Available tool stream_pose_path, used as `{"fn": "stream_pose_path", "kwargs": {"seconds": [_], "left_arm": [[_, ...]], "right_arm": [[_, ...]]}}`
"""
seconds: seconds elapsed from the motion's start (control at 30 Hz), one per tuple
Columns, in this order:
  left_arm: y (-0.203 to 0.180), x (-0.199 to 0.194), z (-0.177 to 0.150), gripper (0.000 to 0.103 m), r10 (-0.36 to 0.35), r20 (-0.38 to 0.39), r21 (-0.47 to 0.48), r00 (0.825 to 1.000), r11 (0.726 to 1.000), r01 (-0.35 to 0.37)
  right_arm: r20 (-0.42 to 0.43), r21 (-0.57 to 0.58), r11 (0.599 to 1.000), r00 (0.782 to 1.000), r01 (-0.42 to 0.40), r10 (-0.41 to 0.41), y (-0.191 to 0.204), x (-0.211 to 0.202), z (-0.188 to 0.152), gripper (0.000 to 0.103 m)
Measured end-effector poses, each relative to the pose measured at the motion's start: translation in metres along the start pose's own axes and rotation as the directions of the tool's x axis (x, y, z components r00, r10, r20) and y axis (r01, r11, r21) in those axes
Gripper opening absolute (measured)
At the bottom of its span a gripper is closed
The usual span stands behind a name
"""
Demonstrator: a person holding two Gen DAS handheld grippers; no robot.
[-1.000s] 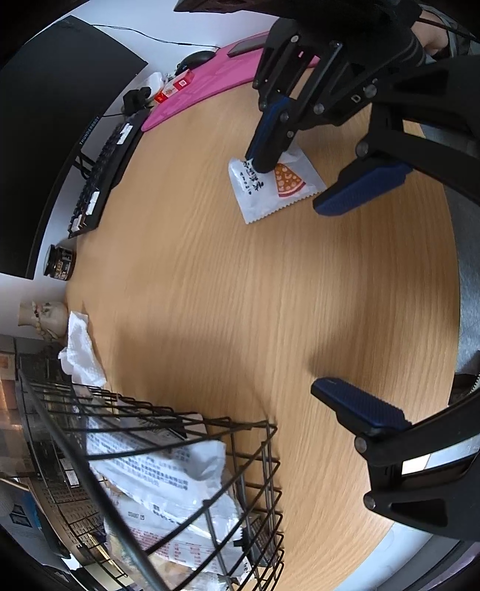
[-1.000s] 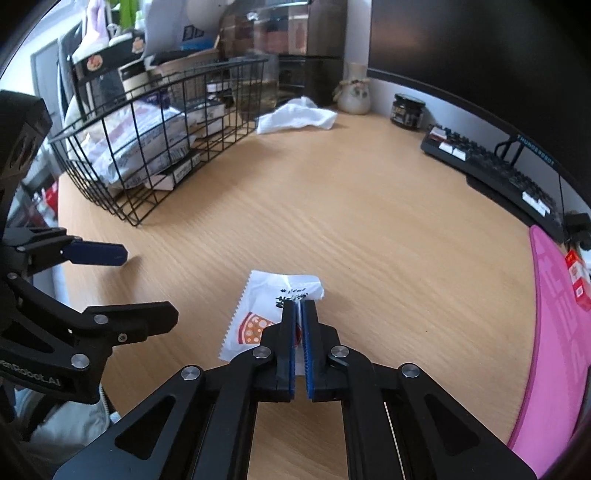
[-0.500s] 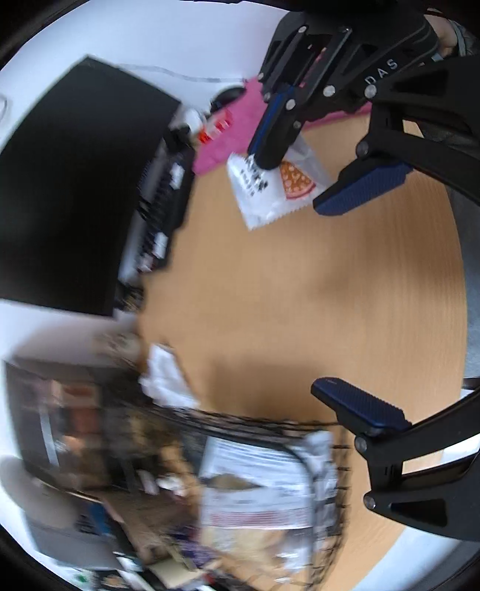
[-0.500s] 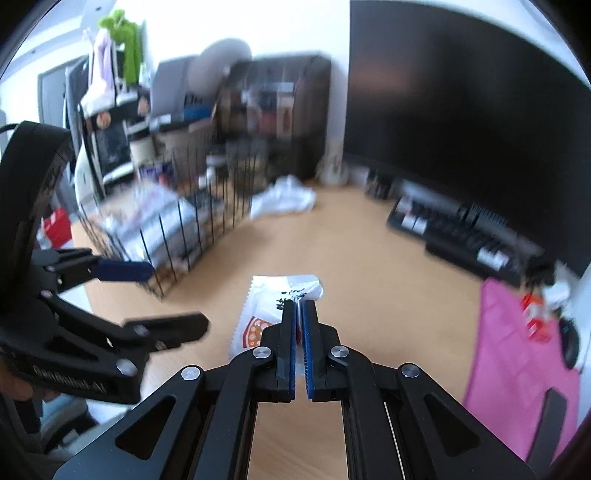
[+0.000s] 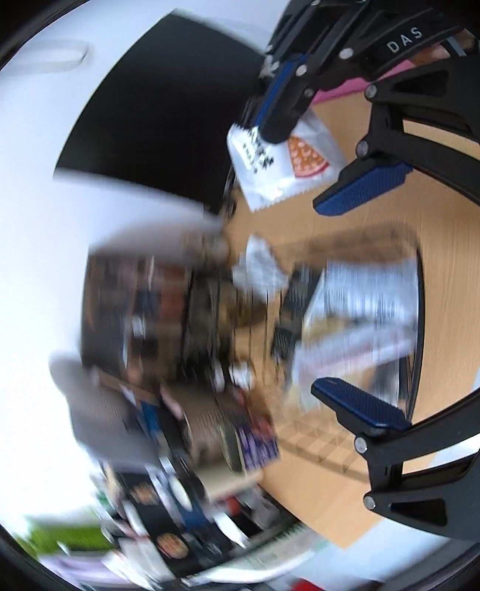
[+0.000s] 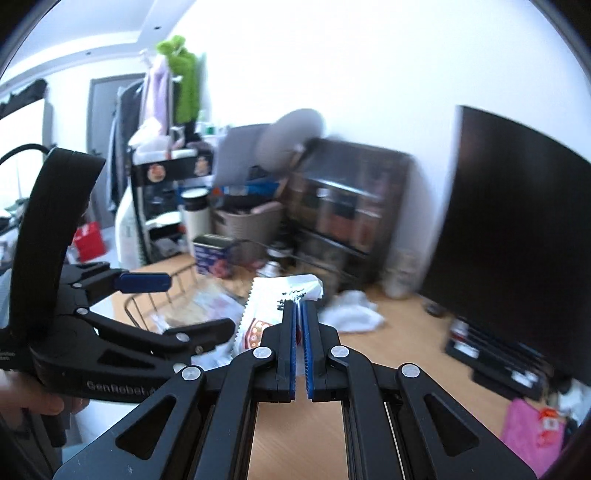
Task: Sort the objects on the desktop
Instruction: 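Carry the pizza-print sachet into the wire basket and open the right gripper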
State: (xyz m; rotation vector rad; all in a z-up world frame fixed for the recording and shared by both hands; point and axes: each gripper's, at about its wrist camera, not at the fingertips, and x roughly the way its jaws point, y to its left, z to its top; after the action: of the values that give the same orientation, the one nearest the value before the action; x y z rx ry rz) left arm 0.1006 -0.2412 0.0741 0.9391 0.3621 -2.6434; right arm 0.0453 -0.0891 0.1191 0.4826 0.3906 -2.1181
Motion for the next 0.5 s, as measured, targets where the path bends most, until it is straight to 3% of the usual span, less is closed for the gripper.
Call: {"fn": "stream_pose_path", "kwargs": {"seconds": [0.2, 0.33, 0.4, 0.47, 0.5], "left_arm": [[0.054, 0.009, -0.002, 0.090, 0.038, 0.000, -0.082, 0.999, 0.996, -0.037], [0.067, 0.017, -0.001, 0.090, 0.056, -0.012, -0.100, 0.998, 0.993, -0.057], [0.069, 0.015, -0.002, 0.089, 0.061, -0.013, -0.106, 0.998, 0.992, -0.062], [0.070, 0.015, -0.002, 0.090, 0.091, -0.025, -0.111, 0.996, 0.989, -0.093], [0.070, 0.014, -0.001, 0.090, 0.092, -0.033, -0.116, 0.995, 0.989, -0.095]], "right_arm": [[-0.037, 0.007, 0.999, 0.998, -0.043, 0.044, 0.026, 0.055, 0.010, 0.005], [-0.051, 0.003, 1.000, 0.999, -0.017, 0.017, 0.035, 0.075, 0.010, 0.010], [-0.075, 0.000, 1.000, 0.997, 0.019, -0.019, 0.039, 0.081, 0.010, 0.029], [-0.063, 0.027, 0.998, 0.997, 0.050, -0.048, 0.037, 0.079, 0.009, 0.060], [-0.050, 0.042, 0.998, 0.998, 0.048, -0.045, 0.034, 0.076, 0.009, 0.066]]}}
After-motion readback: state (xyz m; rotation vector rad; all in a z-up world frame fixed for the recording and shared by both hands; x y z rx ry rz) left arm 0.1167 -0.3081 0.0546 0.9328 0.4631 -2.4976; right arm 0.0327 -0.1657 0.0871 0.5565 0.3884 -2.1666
